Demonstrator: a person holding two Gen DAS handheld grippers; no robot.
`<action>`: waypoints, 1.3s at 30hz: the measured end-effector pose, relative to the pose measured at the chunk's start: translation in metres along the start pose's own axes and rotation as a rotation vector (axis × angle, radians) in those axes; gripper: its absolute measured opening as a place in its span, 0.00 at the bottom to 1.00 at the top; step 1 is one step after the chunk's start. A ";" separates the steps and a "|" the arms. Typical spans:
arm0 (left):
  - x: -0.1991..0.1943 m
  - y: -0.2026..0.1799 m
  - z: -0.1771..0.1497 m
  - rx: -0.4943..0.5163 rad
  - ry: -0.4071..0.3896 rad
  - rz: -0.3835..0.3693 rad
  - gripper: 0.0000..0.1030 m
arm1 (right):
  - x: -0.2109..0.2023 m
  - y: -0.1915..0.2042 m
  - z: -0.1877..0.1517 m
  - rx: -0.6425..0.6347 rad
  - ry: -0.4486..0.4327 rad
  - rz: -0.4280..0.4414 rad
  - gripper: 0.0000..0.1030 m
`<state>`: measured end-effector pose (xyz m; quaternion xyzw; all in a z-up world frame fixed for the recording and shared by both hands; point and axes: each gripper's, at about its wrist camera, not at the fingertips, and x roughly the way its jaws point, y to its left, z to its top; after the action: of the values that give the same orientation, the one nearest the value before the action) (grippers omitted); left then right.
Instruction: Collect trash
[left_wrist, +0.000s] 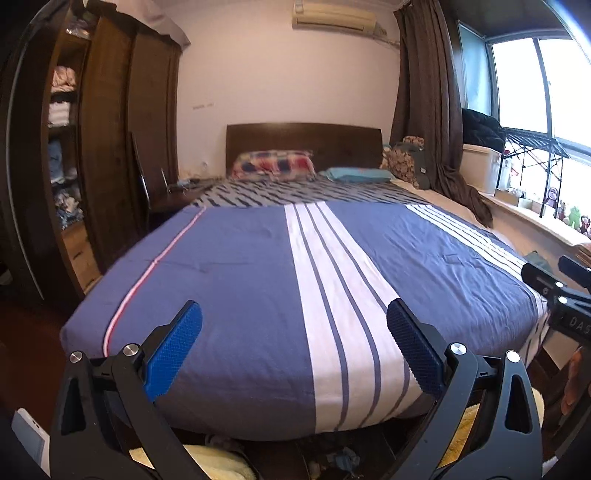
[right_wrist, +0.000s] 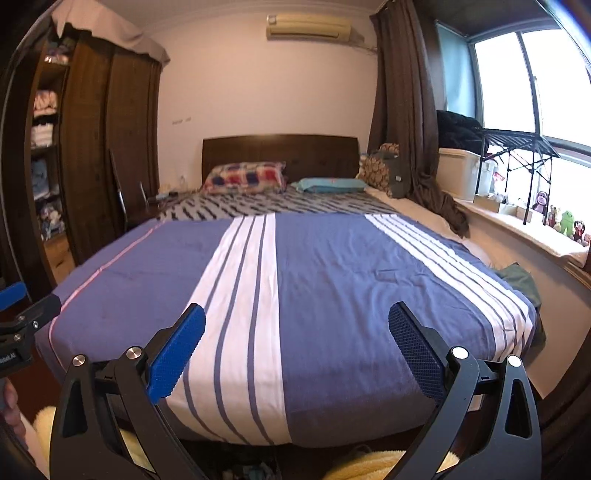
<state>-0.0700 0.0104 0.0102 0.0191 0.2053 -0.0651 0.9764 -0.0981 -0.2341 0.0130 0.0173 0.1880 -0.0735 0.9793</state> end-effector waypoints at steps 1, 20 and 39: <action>-0.003 -0.001 0.001 0.002 -0.006 0.006 0.92 | -0.004 -0.002 0.001 0.004 -0.011 -0.013 0.97; -0.013 0.008 0.003 -0.007 -0.027 0.036 0.92 | -0.008 -0.001 -0.001 0.005 -0.012 -0.033 0.97; -0.021 0.011 0.002 -0.012 -0.048 0.022 0.92 | -0.004 0.002 -0.002 0.008 -0.011 -0.027 0.97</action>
<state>-0.0867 0.0234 0.0203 0.0140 0.1820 -0.0534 0.9817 -0.1026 -0.2312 0.0130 0.0181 0.1828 -0.0874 0.9791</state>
